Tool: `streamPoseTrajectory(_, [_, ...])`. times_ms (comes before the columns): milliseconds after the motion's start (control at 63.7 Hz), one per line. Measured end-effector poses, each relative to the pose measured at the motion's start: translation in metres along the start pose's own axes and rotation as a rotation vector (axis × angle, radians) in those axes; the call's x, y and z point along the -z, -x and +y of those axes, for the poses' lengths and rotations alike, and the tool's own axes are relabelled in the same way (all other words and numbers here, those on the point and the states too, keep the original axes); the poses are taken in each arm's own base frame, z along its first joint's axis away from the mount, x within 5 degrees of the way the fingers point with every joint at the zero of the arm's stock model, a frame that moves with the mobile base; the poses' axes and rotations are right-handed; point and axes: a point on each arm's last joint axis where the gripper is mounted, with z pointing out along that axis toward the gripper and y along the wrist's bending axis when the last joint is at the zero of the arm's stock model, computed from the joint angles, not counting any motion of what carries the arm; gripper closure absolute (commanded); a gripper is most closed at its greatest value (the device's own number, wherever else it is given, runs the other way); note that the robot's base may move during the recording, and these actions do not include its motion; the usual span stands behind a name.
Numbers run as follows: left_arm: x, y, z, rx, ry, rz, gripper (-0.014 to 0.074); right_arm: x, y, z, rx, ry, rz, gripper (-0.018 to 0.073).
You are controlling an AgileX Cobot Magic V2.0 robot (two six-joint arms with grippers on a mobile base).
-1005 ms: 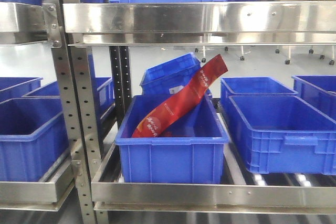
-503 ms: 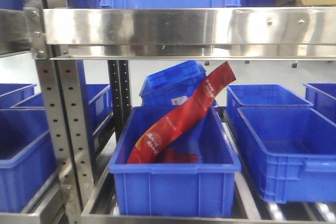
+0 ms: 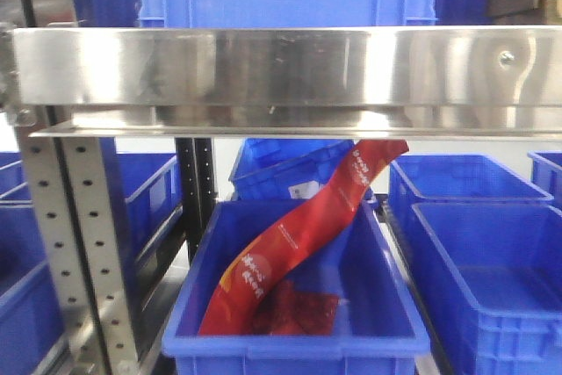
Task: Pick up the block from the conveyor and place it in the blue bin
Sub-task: 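Extend both grippers with blocks over an empty blue bin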
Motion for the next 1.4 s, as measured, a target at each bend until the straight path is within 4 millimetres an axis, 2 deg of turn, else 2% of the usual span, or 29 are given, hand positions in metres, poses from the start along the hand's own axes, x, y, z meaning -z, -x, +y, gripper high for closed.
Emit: streamPoseTrajectory(1398, [0.0000,0.0002,0.0000,0.000,0.000,-0.002,0.0707,0.0000,0.0000,0.0000,0.000,0.000,0.000,0.0721])
